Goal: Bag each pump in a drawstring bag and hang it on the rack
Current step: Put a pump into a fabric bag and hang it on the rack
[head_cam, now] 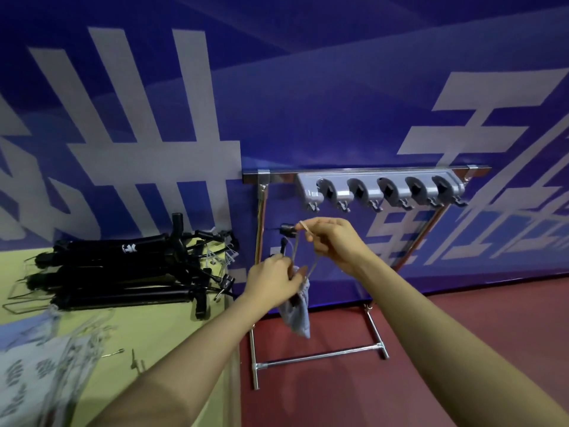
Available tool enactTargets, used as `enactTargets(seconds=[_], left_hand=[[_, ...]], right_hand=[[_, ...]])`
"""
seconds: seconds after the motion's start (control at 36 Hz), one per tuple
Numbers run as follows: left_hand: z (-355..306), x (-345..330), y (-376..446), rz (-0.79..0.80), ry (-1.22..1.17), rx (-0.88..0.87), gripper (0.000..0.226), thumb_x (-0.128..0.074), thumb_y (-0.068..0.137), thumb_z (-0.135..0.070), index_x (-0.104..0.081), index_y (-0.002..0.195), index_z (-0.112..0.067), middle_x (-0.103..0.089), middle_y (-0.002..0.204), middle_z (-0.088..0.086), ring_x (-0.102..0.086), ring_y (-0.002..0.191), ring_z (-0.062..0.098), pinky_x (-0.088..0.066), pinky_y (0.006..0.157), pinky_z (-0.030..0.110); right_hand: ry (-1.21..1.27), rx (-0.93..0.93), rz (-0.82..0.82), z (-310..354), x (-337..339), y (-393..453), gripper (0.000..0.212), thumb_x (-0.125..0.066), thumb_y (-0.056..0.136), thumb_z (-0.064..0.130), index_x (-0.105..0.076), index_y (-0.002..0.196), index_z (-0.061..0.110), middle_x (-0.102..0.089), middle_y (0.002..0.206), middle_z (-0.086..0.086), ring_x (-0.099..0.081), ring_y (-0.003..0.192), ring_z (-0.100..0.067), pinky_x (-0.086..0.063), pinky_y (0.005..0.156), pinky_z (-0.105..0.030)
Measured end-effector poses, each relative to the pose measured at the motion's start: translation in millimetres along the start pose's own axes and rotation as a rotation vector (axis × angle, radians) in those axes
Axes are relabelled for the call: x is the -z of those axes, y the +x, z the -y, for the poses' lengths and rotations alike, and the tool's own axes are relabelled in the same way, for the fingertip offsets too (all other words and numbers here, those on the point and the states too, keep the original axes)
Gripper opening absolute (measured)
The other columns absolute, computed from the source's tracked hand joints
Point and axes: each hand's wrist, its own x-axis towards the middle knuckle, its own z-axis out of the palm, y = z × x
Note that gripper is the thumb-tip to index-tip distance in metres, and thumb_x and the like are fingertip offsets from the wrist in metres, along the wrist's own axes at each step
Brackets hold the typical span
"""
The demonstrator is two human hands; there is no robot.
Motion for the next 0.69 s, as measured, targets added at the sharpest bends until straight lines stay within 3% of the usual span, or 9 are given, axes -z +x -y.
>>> enactTargets(seconds=[0.17, 0.28, 0.33, 0.44, 0.58, 0.69], left_hand=[[-16, 3, 33, -0.073, -0.246, 0.041, 0.031, -0.058, 0.09, -0.031, -0.053, 0.117, -0.016, -0.05, 0.117, 0.004, -0.055, 0.102, 0.028, -0.048, 0.081, 0.044], [-26, 4, 58, -0.063, -0.39, 0.115, 0.013, -0.057, 0.09, -0.018, -0.067, 0.093, -0.011, -0.066, 0.09, 0.012, -0.06, 0.09, 0.031, -0.047, 0.075, 0.038], [-31, 6, 69, -0.102, -0.483, 0.192, 0.015, -0.057, 0.089, -0.018, -0.07, 0.083, -0.013, -0.07, 0.082, 0.008, -0.063, 0.083, 0.025, -0.048, 0.072, 0.034], [-41, 8, 87, -0.172, -0.561, 0.237, 0.014, -0.059, 0.089, -0.013, -0.071, 0.083, -0.011, -0.068, 0.077, 0.002, -0.063, 0.076, 0.018, -0.047, 0.071, 0.028], [-49, 6, 105, -0.289, -0.631, 0.291, 0.015, -0.057, 0.09, -0.011, -0.07, 0.085, -0.009, -0.07, 0.079, 0.006, -0.064, 0.073, 0.02, -0.05, 0.073, 0.03], [-51, 1, 117, -0.322, -0.634, 0.361, 0.016, -0.056, 0.09, -0.01, -0.071, 0.086, -0.008, -0.071, 0.08, 0.007, -0.063, 0.07, 0.018, -0.049, 0.072, 0.028]], right_hand=[[-0.251, -0.042, 0.039, -6, 17, 14, 0.018, -0.054, 0.085, 0.002, -0.07, 0.078, 0.008, -0.045, 0.056, 0.0, -0.032, 0.043, -0.006, -0.027, 0.047, -0.021], [-0.281, 0.02, 0.031, -4, 27, 24, 0.014, -0.061, 0.086, 0.002, -0.064, 0.073, 0.006, -0.052, 0.044, 0.011, -0.041, 0.042, -0.001, -0.032, 0.044, -0.014], [-0.34, 0.077, -0.03, -6, 36, 33, 0.016, -0.063, 0.086, 0.005, -0.065, 0.071, 0.009, -0.054, 0.046, 0.011, -0.04, 0.043, -0.003, -0.033, 0.047, -0.019], [-0.393, 0.165, -0.104, -8, 52, 51, 0.015, -0.064, 0.086, 0.008, -0.063, 0.072, 0.013, -0.053, 0.056, 0.006, -0.04, 0.043, 0.0, -0.033, 0.049, -0.019], [-0.466, 0.307, -0.161, -7, 56, 67, 0.008, -0.057, 0.09, 0.005, -0.065, 0.087, 0.006, -0.059, 0.069, 0.003, -0.051, 0.061, -0.005, -0.039, 0.055, -0.011], [-0.555, 0.341, -0.155, -8, 56, 77, 0.01, -0.052, 0.092, 0.002, -0.062, 0.089, 0.001, -0.054, 0.067, 0.007, -0.049, 0.06, -0.002, -0.037, 0.052, -0.006]])
